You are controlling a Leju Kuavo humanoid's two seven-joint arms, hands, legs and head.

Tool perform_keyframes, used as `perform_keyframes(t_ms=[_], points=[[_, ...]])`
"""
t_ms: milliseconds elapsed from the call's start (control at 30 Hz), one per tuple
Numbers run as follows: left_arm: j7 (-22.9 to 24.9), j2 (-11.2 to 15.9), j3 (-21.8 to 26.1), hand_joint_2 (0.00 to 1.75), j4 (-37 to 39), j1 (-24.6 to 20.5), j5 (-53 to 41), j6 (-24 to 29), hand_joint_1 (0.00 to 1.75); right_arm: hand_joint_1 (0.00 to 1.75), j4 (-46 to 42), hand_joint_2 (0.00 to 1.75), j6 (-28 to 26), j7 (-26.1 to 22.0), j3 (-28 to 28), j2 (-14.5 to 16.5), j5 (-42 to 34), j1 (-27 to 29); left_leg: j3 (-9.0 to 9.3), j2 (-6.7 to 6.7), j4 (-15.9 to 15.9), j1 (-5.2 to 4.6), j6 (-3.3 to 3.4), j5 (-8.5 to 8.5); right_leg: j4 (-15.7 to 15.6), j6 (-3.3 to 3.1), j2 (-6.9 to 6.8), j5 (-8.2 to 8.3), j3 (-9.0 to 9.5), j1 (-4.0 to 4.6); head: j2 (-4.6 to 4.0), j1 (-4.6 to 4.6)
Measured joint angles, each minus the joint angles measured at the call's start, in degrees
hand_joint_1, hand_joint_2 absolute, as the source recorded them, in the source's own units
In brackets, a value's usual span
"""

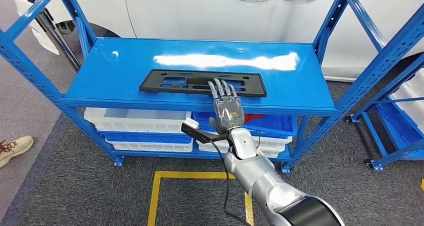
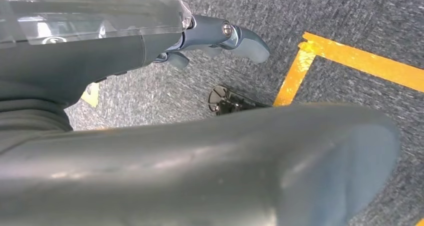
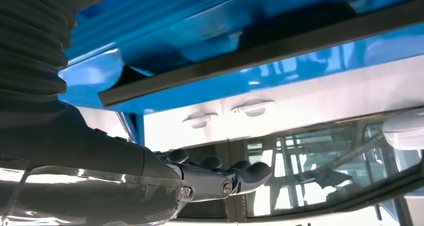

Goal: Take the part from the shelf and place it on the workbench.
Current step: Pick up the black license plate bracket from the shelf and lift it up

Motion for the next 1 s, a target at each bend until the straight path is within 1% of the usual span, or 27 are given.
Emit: perform_keyframes(t_ms=[67, 100, 133, 167, 200, 267, 300, 333, 367, 400, 433, 467, 500, 533, 567, 633, 667, 700, 733, 767, 800, 833, 867, 900, 933, 967, 1000], points=[[-0.22, 0.00, -0.01, 0.00, 0.00, 0.04, -0.02, 0.01, 0.00, 0.00, 0.01, 1.75, 0.00, -0.04, 0.03, 0.08, -0.08, -0.01, -0.01, 0.01, -0.13, -0.02, -0.45, 0.10, -0.09, -0.27, 0.04, 0.03, -0.03, 0.18, -0.01, 0.00], [-0.53, 0.01, -0.01, 0.00, 0.00, 0.05, -0.11, 0.00, 0.00, 0.00, 0.01, 1.75, 0.00, -0.06, 0.04, 0.10, -0.19, -0.04, 0.05, 0.00, -0.23, -0.03, -0.69, 0.11, -0.29, -0.51, 0.04, 0.16, 0.05, 0.09, 0.00, -0.01], [-1.01, 0.02, -0.01, 0.00, 0.00, 0.05, -0.24, -0.02, 0.00, 0.00, 0.01, 1.75, 0.00, -0.08, 0.09, 0.15, -0.34, -0.10, 0.00, 0.02, -0.04, 0.00, -0.94, -0.11, -0.60, -0.79, -0.01, 0.33, 0.22, -0.05, 0.00, -0.01], [-1.57, 0.02, -0.02, 0.00, 0.00, 0.05, -0.39, -0.04, 0.00, 0.00, 0.00, 1.75, 0.00, -0.11, 0.19, 0.20, -0.52, -0.19, -0.38, 0.04, 0.96, 0.03, -1.21, -0.89, -0.93, -1.11, -0.08, 0.51, 0.40, -0.22, 0.00, -0.01], [-2.02, 0.02, -0.04, 0.00, 0.00, 0.05, -0.51, 0.02, 0.00, 0.00, 0.00, 1.75, 0.00, -0.16, 0.31, 0.25, -0.72, -0.26, -1.29, 0.06, 3.11, 0.08, -1.45, -2.26, -1.23, -1.39, -0.16, 0.66, 0.58, -0.38, 0.00, -0.01], [-2.09, 0.02, -0.07, 0.00, 0.00, 0.05, -0.49, 0.48, 0.00, 0.00, 0.09, 1.75, 0.00, -0.21, 0.50, 0.28, -0.96, -0.30, -4.56, 0.10, 10.33, 0.21, -1.84, -5.86, -1.34, -1.66, -0.29, 0.69, 0.66, -0.39, -0.01, -0.01], [-1.77, 0.02, -0.07, 0.00, 0.00, 0.04, -0.40, 0.84, 0.00, 0.00, 0.19, 1.75, 0.00, -0.13, 0.58, 0.28, -0.99, -0.26, -6.17, 0.11, 13.74, 0.27, -2.01, -7.04, -1.32, -1.69, -0.32, 0.68, 0.65, -0.36, -0.01, -0.01], [-1.39, 0.02, -0.07, 0.00, 0.00, 0.08, -0.29, 1.14, 0.00, 0.00, 0.31, 1.75, 0.00, 0.09, 0.72, 0.28, -0.94, -0.24, -7.11, 0.11, 15.67, 0.33, -2.14, -7.32, -1.29, -1.70, -0.32, 0.67, 0.65, -0.34, -0.01, -0.01], [-1.03, 0.02, -0.07, 0.00, 0.00, 0.14, -0.16, 1.36, 0.00, 0.00, 0.42, 1.75, 0.00, 0.42, 0.95, 0.28, -0.84, -0.23, -6.98, 0.12, 15.37, 0.40, -2.22, -6.46, -1.25, -1.67, -0.28, 0.64, 0.68, -0.34, -0.01, -0.01], [-0.79, 0.03, -0.07, 0.00, 0.00, 0.18, -0.06, 1.45, 0.00, 0.00, 0.48, 1.75, 0.00, 0.73, 1.21, 0.28, -0.69, -0.23, -5.70, 0.13, 12.75, 0.50, -2.24, -4.68, -1.16, -1.58, -0.24, 0.58, 0.74, -0.37, -0.01, -0.01], [-0.62, 0.04, -0.07, 0.00, 0.00, 0.21, 0.03, 1.50, 0.00, 0.00, 0.51, 1.75, 0.00, 1.04, 1.50, 0.28, -0.50, -0.25, -3.75, 0.16, 8.72, 0.60, -2.23, -2.62, -1.01, -1.41, -0.20, 0.46, 0.79, -0.40, -0.01, -0.01], [-0.52, 0.05, -0.07, 0.00, 0.00, 0.18, 0.09, 1.54, 0.00, 0.00, 0.52, 1.75, 0.00, 1.31, 1.80, 0.28, -0.34, -0.28, -1.80, 0.18, 4.80, 0.60, -2.16, -1.16, -0.79, -1.15, -0.16, 0.29, 0.76, -0.31, -0.01, -0.01], [-0.49, 0.07, -0.07, 0.00, 0.00, 0.13, 0.10, 1.54, 0.00, 0.00, 0.52, 1.75, 0.00, 1.49, 2.04, 0.28, -0.20, -0.31, -0.48, 0.16, 2.05, 0.56, -1.90, -0.34, -0.58, -0.86, -0.15, 0.16, 0.66, -0.21, 0.00, -0.01], [-0.48, 0.07, -0.07, 0.00, 0.00, 0.09, 0.11, 1.52, 0.00, 0.00, 0.54, 1.75, 0.00, 1.64, 2.28, 0.28, -0.06, -0.34, 0.15, 0.12, 0.59, 0.46, -1.58, -0.17, -0.44, -0.55, -0.15, 0.07, 0.53, -0.11, 0.00, -0.01], [-0.49, 0.07, -0.07, 0.00, 0.00, 0.07, 0.12, 1.50, 0.00, 0.00, 0.55, 1.75, 0.00, 1.77, 2.52, 0.28, 0.03, -0.35, 0.20, 0.05, 0.31, 0.33, -1.16, -0.38, -0.39, -0.25, -0.16, 0.06, 0.40, 0.00, 0.00, -0.01], [-0.54, 0.06, -0.07, 0.00, 0.00, 0.13, 0.14, 1.45, 0.00, 0.00, 0.56, 1.75, 0.00, 1.97, 2.91, 0.28, 0.12, -0.38, 0.15, 0.00, 0.09, 0.31, -0.29, -0.32, -0.18, 0.41, -0.19, -0.17, 0.28, -0.14, -0.01, -0.01], [-0.60, 0.05, -0.07, 0.00, 0.00, 0.16, 0.13, 1.43, 0.00, 0.00, 0.56, 1.75, 0.00, 2.09, 3.06, 0.28, 0.12, -0.42, 0.22, 0.02, -0.07, 0.34, 0.12, -0.31, 0.70, 0.72, -0.19, -0.76, -0.11, -0.22, 0.00, -0.01], [-0.67, 0.05, -0.07, 0.00, 0.00, 0.17, 0.11, 1.39, 0.00, 0.00, 0.56, 1.75, 0.00, 2.18, 3.15, 0.28, 0.12, -0.47, 0.31, 0.05, -0.23, 0.39, 0.47, -0.31, 2.67, 0.98, -0.19, -1.88, -1.03, -0.31, 0.00, -0.01], [-0.77, 0.07, -0.07, 0.00, 0.00, 0.16, 0.09, 1.35, 0.00, 0.00, 0.57, 1.75, 0.00, 2.30, 3.22, 0.26, 0.12, -0.46, 0.36, 0.08, -0.30, 0.37, 0.79, -0.41, 5.90, 1.18, -0.19, -3.40, -2.63, -0.40, 0.00, -0.01], [-0.86, 0.10, -0.07, 0.00, 0.00, 0.14, 0.06, 1.32, 0.00, 0.00, 0.61, 1.75, 0.00, 2.39, 3.25, 0.23, 0.11, -0.41, 0.40, 0.10, -0.31, 0.31, 1.03, -0.60, 9.96, 1.31, -0.19, -5.02, -4.78, -0.42, 0.00, -0.01], [-0.95, 0.14, -0.06, 0.00, 0.00, 0.15, 0.03, 1.28, 0.00, 0.00, 0.67, 1.75, 0.00, 2.46, 3.27, 0.20, 0.11, -0.31, 0.49, 0.10, -0.30, 0.22, 1.18, -0.79, 13.75, 1.40, -0.19, -6.17, -6.89, -0.46, -0.01, -0.01], [-1.00, 0.18, -0.05, 0.00, 0.00, 0.19, 0.01, 1.24, 0.00, 0.00, 0.75, 1.75, 0.00, 2.51, 3.29, 0.16, 0.10, -0.19, 0.66, 0.09, -0.30, 0.14, 1.28, -1.02, 16.24, 1.43, -0.20, -6.48, -8.46, -0.48, -0.01, 0.00], [-1.02, 0.19, -0.05, 0.00, 0.00, 0.25, -0.04, 1.20, 0.00, 0.00, 0.81, 1.75, 0.00, 2.54, 3.31, 0.13, 0.10, -0.11, 0.97, 0.06, -0.29, 0.07, 1.29, -1.26, 16.43, 1.36, -0.20, -5.54, -8.92, -0.49, -0.01, -0.01], [-1.03, 0.20, -0.05, 0.00, 0.00, 0.30, -0.13, 1.17, 0.00, 0.00, 0.86, 1.75, 0.00, 2.55, 3.33, 0.11, 0.10, -0.10, 1.41, 0.02, -0.29, 0.01, 1.24, -1.54, 14.29, 1.19, -0.20, -3.60, -8.20, -0.47, -0.01, -0.01], [-1.05, 0.20, -0.05, 0.00, 0.00, 0.32, -0.21, 1.15, 0.00, 0.00, 0.87, 1.75, 0.00, 2.55, 3.36, 0.11, 0.09, -0.13, 1.93, -0.01, -0.30, -0.05, 1.16, -1.89, 10.52, 0.88, -0.20, -1.09, -6.63, -0.41, -0.01, 0.00], [-1.07, 0.16, -0.05, 0.00, 0.00, 0.32, -0.28, 1.14, 0.00, 0.00, 0.87, 1.75, 0.00, 2.55, 3.39, 0.10, 0.08, -0.19, 2.44, -0.02, -0.31, -0.13, 1.01, -2.29, 6.52, 0.49, -0.21, 0.86, -4.80, -0.27, -0.01, -0.01], [-1.09, 0.14, -0.05, 0.00, 0.00, 0.27, -0.33, 1.14, 0.00, 0.00, 0.88, 1.75, 0.00, 2.55, 3.43, 0.10, 0.07, -0.25, 2.80, -0.02, -0.30, -0.21, 0.77, -2.66, 3.10, 0.13, -0.24, 1.81, -3.24, -0.09, -0.01, 0.00]])
